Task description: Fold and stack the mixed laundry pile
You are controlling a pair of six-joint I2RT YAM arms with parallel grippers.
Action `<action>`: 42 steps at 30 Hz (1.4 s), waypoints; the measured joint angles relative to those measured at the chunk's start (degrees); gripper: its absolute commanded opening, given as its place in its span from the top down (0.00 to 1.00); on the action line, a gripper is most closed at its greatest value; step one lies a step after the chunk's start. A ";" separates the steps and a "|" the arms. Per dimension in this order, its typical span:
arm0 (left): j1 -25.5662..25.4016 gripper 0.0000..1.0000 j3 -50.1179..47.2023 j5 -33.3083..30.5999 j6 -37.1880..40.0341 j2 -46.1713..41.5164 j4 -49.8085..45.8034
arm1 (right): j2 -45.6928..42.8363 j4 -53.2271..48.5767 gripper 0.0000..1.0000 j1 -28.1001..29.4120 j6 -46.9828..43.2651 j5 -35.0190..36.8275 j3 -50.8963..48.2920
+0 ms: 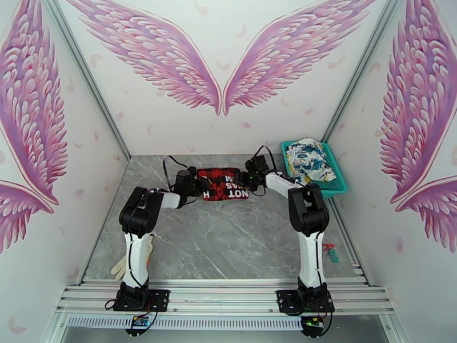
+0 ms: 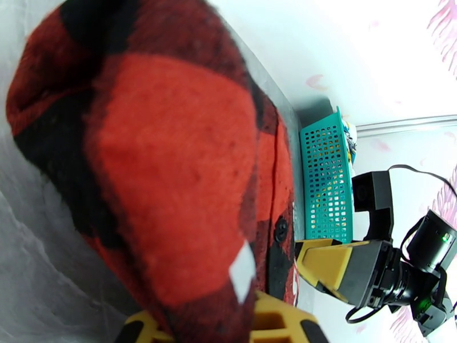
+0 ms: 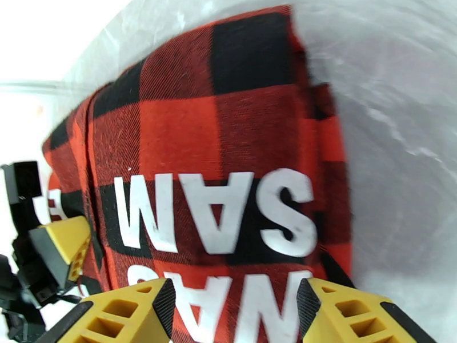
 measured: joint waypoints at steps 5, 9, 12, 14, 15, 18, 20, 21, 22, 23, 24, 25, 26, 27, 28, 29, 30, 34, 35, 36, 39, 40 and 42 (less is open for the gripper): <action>0.37 0.98 0.02 0.72 1.22 -0.20 -1.01 | -0.44 6.78 0.72 -1.68 7.13 -2.19 -4.46; 0.61 1.00 0.24 1.05 2.86 -0.83 -3.15 | 0.07 9.44 0.92 0.09 10.86 -2.58 -5.68; 0.74 1.00 0.85 1.31 4.07 -1.57 -5.53 | 2.16 12.17 0.94 1.57 12.87 -2.64 -4.81; 0.92 1.00 1.18 1.36 5.25 -2.69 -7.85 | 4.68 13.53 0.94 2.47 14.08 -2.75 -3.65; 1.03 1.00 1.33 1.38 5.77 -3.34 -8.87 | 5.79 13.97 0.94 2.91 14.49 -2.93 -3.15; 1.09 1.00 1.99 1.16 8.11 -6.23 -13.33 | 8.28 15.19 0.94 3.91 15.82 -4.00 -0.61; 1.14 1.00 2.84 0.87 9.86 -8.85 -17.27 | 10.49 15.58 0.94 5.18 16.76 -4.52 2.58; 1.25 1.00 3.48 0.68 10.75 -9.97 -18.86 | 11.78 16.00 0.94 6.01 17.27 -4.85 4.24; 1.40 1.00 4.35 0.37 11.82 -11.39 -21.05 | 13.22 16.22 0.94 7.08 17.90 -5.20 6.32; 1.51 1.00 5.14 0.09 13.00 -12.68 -23.08 | 14.69 16.59 0.94 8.31 18.62 -5.55 8.50; 1.64 1.00 5.86 -0.15 14.14 -13.90 -25.00 | 16.20 16.83 0.94 9.60 19.32 -5.81 10.91; 1.79 1.00 6.73 -0.39 15.65 -15.28 -27.52 | 17.94 17.31 0.94 11.15 20.11 -6.05 13.64; 1.97 1.00 7.69 -0.68 17.03 -16.37 -30.08 | 19.85 17.64 0.94 12.81 21.07 -6.40 16.79; 2.12 1.00 8.76 -1.03 18.51 -17.31 -32.68 | 21.33 17.99 0.93 14.14 22.01 -6.60 19.30; 2.34 1.00 9.94 -1.36 19.98 -18.05 -35.23 | 23.26 18.82 0.93 15.87 23.23 -6.99 22.29; 2.62 1.00 11.32 -1.66 21.84 -18.73 -38.25 | 24.96 19.54 0.93 17.53 24.59 -7.23 25.07; 2.84 1.00 12.35 -1.90 23.08 -19.10 -40.52 | 26.12 20.44 0.93 18.80 25.64 -7.41 26.91; 3.43 1.00 16.17 -3.34 28.85 -19.65 -49.94 | 27.61 24.00 0.85 22.45 29.33 -8.41 27.82; 3.43 1.00 16.41 -3.56 29.94 -19.71 -51.58 | 26.88 25.33 0.82 22.62 29.57 -8.76 25.73; 3.41 1.00 16.55 -3.69 30.77 -19.71 -52.83 | 25.73 26.21 0.81 22.47 29.44 -8.94 22.73; 3.26 1.00 16.65 -4.11 33.31 -19.71 -56.28 | 18.69 29.00 0.74 19.87 28.35 -10.05 8.92; 3.19 1.00 16.74 -4.20 34.03 -19.71 -57.29 | 15.28 29.14 0.70 18.29 27.87 -10.23 3.89; 3.06 1.00 17.00 -4.17 35.12 -19.71 -58.36 | 9.51 29.46 0.64 14.62 26.53 -10.49 -4.31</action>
